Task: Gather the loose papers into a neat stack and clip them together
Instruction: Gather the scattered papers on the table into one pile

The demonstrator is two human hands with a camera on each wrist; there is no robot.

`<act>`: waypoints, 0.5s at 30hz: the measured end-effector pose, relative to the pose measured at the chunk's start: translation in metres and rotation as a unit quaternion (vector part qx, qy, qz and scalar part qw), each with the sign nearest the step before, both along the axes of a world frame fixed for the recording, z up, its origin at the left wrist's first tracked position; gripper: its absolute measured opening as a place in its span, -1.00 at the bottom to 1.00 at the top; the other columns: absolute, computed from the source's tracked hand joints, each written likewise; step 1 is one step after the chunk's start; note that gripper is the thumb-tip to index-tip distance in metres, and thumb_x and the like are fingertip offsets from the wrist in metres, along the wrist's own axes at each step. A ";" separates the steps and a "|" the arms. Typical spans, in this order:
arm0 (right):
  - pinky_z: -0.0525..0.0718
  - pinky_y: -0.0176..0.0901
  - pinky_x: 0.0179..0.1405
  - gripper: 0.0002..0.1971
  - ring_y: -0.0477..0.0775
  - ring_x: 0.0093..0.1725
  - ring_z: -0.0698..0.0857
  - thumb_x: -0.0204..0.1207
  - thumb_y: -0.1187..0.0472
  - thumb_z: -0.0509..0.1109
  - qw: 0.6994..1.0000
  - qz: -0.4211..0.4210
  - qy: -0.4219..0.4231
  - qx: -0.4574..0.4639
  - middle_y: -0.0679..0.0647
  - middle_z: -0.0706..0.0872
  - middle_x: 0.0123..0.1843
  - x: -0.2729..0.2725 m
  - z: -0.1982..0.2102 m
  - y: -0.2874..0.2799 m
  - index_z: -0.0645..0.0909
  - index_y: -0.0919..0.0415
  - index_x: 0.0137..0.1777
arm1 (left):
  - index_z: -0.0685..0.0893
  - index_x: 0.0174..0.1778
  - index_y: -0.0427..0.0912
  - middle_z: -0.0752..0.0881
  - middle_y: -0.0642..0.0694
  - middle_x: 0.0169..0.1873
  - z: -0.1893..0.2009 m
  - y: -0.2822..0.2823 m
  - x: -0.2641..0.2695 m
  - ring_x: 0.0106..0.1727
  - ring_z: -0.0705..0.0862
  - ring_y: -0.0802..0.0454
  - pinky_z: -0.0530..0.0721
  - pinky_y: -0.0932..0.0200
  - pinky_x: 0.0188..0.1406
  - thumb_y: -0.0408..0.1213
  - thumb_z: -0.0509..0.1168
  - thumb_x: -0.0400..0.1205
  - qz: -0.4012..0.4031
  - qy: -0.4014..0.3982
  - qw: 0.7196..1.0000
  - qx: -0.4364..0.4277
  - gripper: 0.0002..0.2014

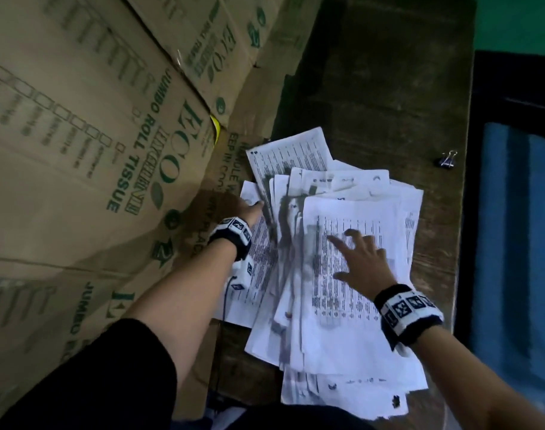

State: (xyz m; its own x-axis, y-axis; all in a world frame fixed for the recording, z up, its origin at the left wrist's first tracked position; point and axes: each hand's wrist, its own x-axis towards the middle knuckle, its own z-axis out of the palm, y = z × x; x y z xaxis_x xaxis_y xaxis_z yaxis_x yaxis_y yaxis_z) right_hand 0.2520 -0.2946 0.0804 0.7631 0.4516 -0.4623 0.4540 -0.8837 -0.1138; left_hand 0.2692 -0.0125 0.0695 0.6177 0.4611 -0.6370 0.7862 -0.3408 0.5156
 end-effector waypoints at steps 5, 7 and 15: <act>0.53 0.40 0.31 -0.09 0.40 0.53 0.32 0.48 0.08 0.49 0.987 0.151 -0.023 -0.041 0.25 0.12 0.66 0.002 -0.014 0.045 -0.04 -0.20 0.68 | 0.47 0.49 -0.29 0.44 -0.24 0.52 -0.014 0.002 0.011 0.50 0.46 -0.17 0.37 -0.06 0.54 0.00 0.26 0.67 0.023 0.006 0.998 -0.051 -0.44; 0.62 0.37 0.20 -0.03 0.43 0.53 0.34 0.45 0.31 0.46 0.978 0.202 -0.042 -0.029 0.25 0.12 0.69 0.007 -0.018 0.061 -0.05 -0.23 0.68 | 0.56 0.41 -0.26 0.58 -0.22 0.39 -0.009 -0.003 0.015 0.38 0.58 -0.16 0.48 -0.09 0.45 0.03 0.32 0.62 0.041 -0.013 0.997 -0.070 -0.46; 0.69 0.40 -0.01 0.06 0.47 0.43 0.55 0.16 0.55 0.55 0.924 0.380 -0.030 -0.042 0.04 0.39 0.63 0.019 -0.035 0.090 0.29 -0.17 0.62 | 0.53 0.43 -0.23 0.61 -0.20 0.38 -0.007 0.009 0.039 0.31 0.63 -0.17 0.57 -0.01 0.32 -0.06 0.41 0.55 0.058 -0.040 0.994 -0.079 -0.44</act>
State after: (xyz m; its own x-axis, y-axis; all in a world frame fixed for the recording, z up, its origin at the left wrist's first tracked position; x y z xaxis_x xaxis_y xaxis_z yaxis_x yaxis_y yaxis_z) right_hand 0.2714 -0.2042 0.0456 0.2669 0.8314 -0.4873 0.9497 -0.3127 -0.0134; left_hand 0.3086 -0.0037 0.0628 0.6172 0.4308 -0.6584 0.7702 -0.1596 0.6176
